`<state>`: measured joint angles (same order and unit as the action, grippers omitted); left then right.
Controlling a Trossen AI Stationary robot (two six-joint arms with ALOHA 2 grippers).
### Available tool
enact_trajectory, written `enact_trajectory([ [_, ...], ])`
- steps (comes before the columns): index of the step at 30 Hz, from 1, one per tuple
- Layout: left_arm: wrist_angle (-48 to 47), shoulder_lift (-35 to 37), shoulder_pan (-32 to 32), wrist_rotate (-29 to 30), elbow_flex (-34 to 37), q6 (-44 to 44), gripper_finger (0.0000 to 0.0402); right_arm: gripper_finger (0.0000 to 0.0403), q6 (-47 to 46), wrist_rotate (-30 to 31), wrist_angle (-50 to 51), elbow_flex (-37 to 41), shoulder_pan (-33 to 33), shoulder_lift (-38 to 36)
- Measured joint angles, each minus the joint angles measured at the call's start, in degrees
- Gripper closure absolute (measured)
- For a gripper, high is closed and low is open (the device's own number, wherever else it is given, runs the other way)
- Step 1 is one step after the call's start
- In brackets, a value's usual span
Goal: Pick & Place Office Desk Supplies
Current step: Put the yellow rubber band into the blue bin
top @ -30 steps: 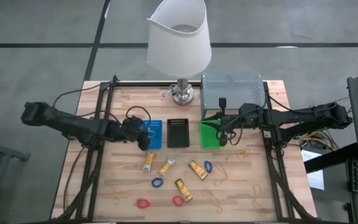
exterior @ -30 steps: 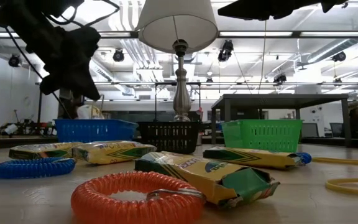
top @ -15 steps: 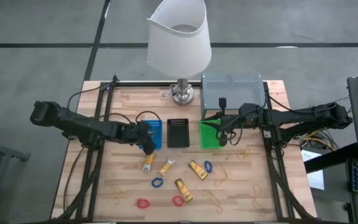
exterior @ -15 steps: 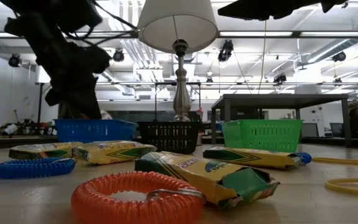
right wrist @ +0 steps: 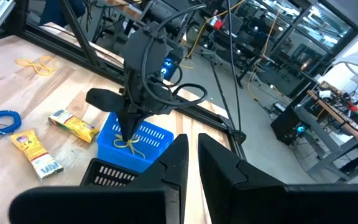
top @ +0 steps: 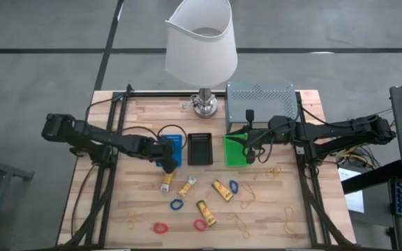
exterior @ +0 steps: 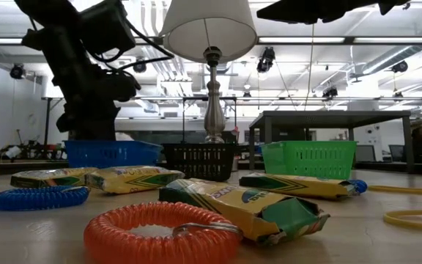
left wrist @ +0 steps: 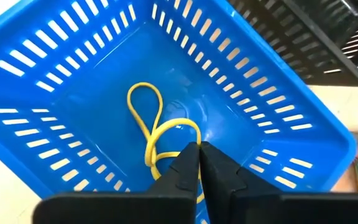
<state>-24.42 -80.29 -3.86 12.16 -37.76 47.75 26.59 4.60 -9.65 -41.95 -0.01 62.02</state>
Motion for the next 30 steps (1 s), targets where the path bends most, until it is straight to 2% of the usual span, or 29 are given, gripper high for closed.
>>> enact_trajectory([
  [7,0.01,-0.06,0.04,-0.59,0.0,0.02,0.036,0.0369,0.0,0.0,0.0,0.0,0.0,0.0],
  [22,2.19,-0.06,0.22,-0.81,0.0,-0.03,0.0228,0.0369,0.0,0.0,0.0,0.0,0.0,0.0],
  [30,3.32,5.71,0.26,-0.15,0.02,-2.62,0.0212,0.0369,0.0,0.0,0.03,0.0,0.0,0.0],
])
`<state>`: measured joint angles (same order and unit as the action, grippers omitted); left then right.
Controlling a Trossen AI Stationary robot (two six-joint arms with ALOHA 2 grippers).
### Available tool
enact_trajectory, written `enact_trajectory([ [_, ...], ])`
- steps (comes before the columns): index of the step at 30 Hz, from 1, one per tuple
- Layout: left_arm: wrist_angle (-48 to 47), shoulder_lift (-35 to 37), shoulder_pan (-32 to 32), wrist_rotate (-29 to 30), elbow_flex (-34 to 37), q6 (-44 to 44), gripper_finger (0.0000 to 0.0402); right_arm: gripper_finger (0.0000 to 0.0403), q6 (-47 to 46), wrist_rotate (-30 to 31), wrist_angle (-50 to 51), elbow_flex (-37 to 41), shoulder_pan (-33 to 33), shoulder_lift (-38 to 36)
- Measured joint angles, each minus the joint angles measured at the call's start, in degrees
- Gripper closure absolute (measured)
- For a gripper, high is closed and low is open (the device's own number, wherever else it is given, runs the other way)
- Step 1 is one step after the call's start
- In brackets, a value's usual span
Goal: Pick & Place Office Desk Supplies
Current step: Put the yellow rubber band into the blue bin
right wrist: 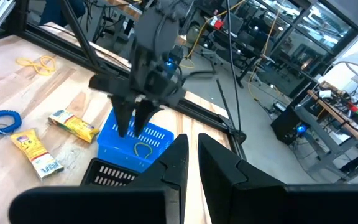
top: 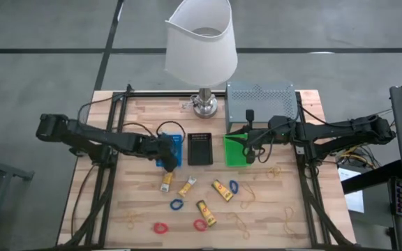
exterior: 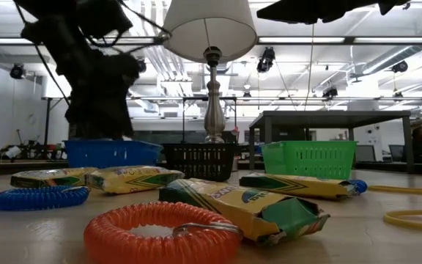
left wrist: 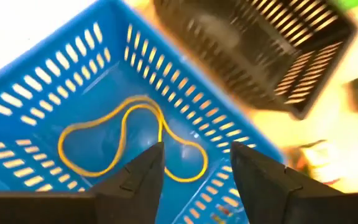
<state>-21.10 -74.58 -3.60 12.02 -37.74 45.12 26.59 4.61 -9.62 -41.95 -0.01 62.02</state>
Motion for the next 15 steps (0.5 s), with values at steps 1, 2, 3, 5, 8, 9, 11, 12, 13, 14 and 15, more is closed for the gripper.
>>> enact_trajectory([
  [1,0.0,1.15,0.0,0.24,0.0,-0.72,0.0212,0.0369,0.0,0.01,0.01,0.0,0.0,0.0],
  [2,-0.07,2.25,0.0,0.58,0.0,-1.5,0.0212,0.0369,0.0,0.0,0.04,0.0,-0.01,0.0],
  [3,-0.12,3.55,0.0,0.94,0.0,-2.16,0.0212,0.0369,0.0,0.0,0.05,0.0,-0.02,0.0],
  [5,-0.49,5.95,-0.07,1.8,0.0,-3.54,0.0212,0.0369,0.0,-0.01,0.06,0.0,-0.01,0.0],
  [8,-1.15,9.55,-0.43,2.22,0.04,-7.11,0.0212,0.0369,0.0,-0.01,0.06,0.0,0.0,0.0],
  [9,-1.11,10.65,-0.84,2.75,0.04,-8.37,0.0212,0.0369,0.0,0.0,0.06,0.0,-0.02,0.0],
  [11,-0.81,12.76,-2.08,5.46,0.02,-10.58,0.0213,0.0369,0.0,-0.01,0.08,0.0,0.0,0.0],
  [12,-0.24,13.55,-2.95,7.32,0.04,-11.39,0.0213,0.0369,0.0,0.01,0.08,0.0,-0.02,0.0],
  [13,0.96,14.21,-3.82,9.12,0.15,-12.0,0.0213,0.0369,0.0,-0.01,0.1,0.0,-0.01,0.0],
  [14,1.65,14.74,-4.81,10.71,0.21,-12.4,0.0213,0.0369,0.0,-0.01,0.11,0.0,0.0,0.0],
  [15,1.82,15.04,-5.83,12.14,0.24,-12.56,0.0213,0.0369,0.0,-0.01,0.15,0.0,-0.01,0.0],
])
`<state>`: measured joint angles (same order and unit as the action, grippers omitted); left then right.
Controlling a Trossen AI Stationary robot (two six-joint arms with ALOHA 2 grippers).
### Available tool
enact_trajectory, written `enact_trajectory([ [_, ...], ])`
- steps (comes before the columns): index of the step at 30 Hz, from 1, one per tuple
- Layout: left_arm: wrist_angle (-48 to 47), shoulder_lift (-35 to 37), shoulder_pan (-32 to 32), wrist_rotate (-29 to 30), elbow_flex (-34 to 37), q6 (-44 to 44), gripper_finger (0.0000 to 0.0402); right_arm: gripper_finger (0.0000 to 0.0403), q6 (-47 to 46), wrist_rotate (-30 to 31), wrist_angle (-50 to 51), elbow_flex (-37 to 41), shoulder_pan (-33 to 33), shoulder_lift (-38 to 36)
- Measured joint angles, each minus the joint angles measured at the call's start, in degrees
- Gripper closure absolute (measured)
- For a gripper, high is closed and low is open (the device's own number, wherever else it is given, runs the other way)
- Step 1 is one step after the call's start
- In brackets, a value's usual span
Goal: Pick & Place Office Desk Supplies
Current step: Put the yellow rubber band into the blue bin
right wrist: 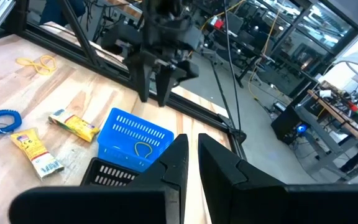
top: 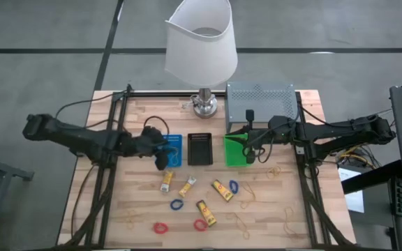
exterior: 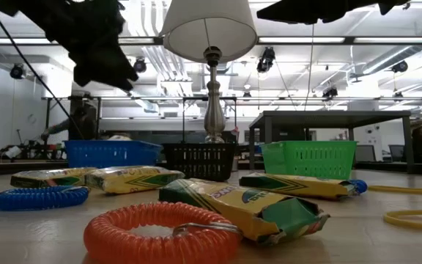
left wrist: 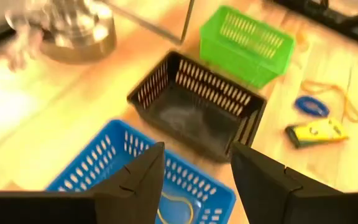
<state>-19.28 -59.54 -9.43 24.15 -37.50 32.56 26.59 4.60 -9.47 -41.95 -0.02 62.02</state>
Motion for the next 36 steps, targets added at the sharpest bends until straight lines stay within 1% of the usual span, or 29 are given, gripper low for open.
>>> enact_trajectory([
  [2,-0.16,0.23,-1.71,1.87,0.0,0.03,0.0213,0.0369,0.0,0.0,0.01,0.0,-0.01,0.0],
  [6,0.03,0.23,-3.0,2.46,-0.04,0.19,0.0213,0.0369,0.0,0.0,0.09,0.0,0.01,0.0],
  [11,0.2,0.23,-3.18,1.92,-0.04,0.72,0.0213,0.0369,0.0,0.0,0.08,0.0,0.0,0.0],
  [18,-0.38,0.06,-5.69,1.89,-0.04,4.86,0.0213,0.0369,0.0,0.0,0.07,0.0,0.0,0.0],
  [21,1.5,-0.95,-6.51,3.34,-0.09,5.35,0.0213,0.0369,0.0,0.0,0.07,0.0,-0.01,0.0],
  [24,3.0,-2.29,-6.78,3.57,-0.1,5.7,0.0213,0.0369,0.0,0.0,0.07,0.0,0.01,0.0],
  [28,2.91,-4.49,-6.86,3.77,-0.11,9.61,0.0213,0.0369,0.0,0.0,0.07,0.0,0.01,0.0],
  [32,2.69,-6.56,-8.27,3.99,-0.11,12.61,0.0213,0.0369,0.0,0.0,0.09,0.0,0.01,0.0],
  [36,3.08,-7.11,-9.45,6.07,-0.11,14.52,0.0213,0.0369,0.0,0.0,0.09,0.0,0.0,0.0],
])
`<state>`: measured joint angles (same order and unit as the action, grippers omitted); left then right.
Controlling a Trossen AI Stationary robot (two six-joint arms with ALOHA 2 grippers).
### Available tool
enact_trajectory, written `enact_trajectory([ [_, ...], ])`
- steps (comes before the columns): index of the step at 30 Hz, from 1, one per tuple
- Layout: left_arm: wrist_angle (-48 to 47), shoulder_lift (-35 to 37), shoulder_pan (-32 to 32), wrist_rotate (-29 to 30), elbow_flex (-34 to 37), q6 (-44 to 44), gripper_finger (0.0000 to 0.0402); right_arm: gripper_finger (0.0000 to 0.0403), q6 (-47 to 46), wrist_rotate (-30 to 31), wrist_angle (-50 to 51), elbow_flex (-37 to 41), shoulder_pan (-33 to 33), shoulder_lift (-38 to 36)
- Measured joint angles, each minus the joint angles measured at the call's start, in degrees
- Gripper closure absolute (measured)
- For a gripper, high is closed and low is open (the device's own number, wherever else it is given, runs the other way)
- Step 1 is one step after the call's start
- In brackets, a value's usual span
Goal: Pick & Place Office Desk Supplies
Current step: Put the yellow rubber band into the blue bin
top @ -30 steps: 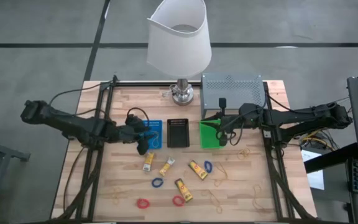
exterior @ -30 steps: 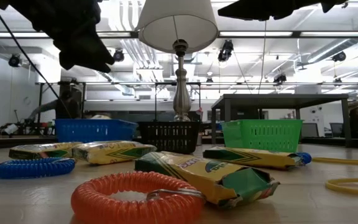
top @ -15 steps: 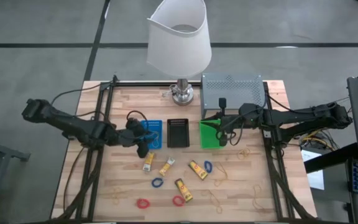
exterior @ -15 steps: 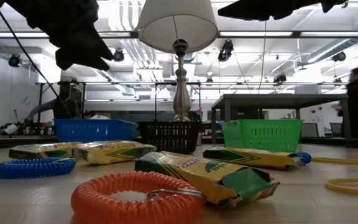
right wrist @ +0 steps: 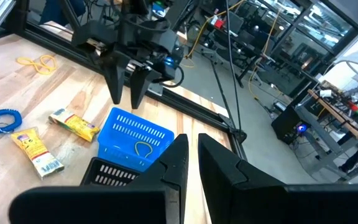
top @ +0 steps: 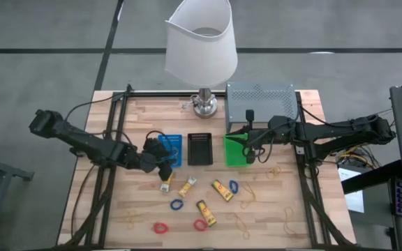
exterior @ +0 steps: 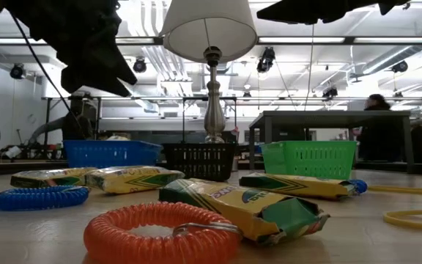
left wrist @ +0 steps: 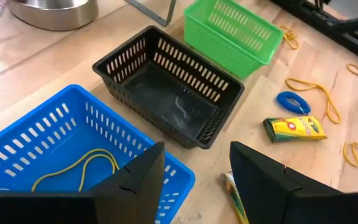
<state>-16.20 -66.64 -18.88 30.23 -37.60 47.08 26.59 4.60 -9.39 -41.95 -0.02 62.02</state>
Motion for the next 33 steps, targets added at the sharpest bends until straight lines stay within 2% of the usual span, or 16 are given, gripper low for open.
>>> enact_trajectory([
  [14,-2.74,0.06,-4.1,0.13,-2.27,0.15,0.0213,0.0369,0.0,0.0,0.17,0.0,-0.01,0.0],
  [19,-6.79,0.71,-4.17,-5.34,-2.27,5.24,0.0213,0.0369,0.0,0.0,0.17,0.0,0.01,0.0],
  [33,-11.81,0.93,-7.06,-11.28,-2.27,3.39,0.0213,0.0369,0.0,0.0,0.2,0.0,0.01,0.0],
])
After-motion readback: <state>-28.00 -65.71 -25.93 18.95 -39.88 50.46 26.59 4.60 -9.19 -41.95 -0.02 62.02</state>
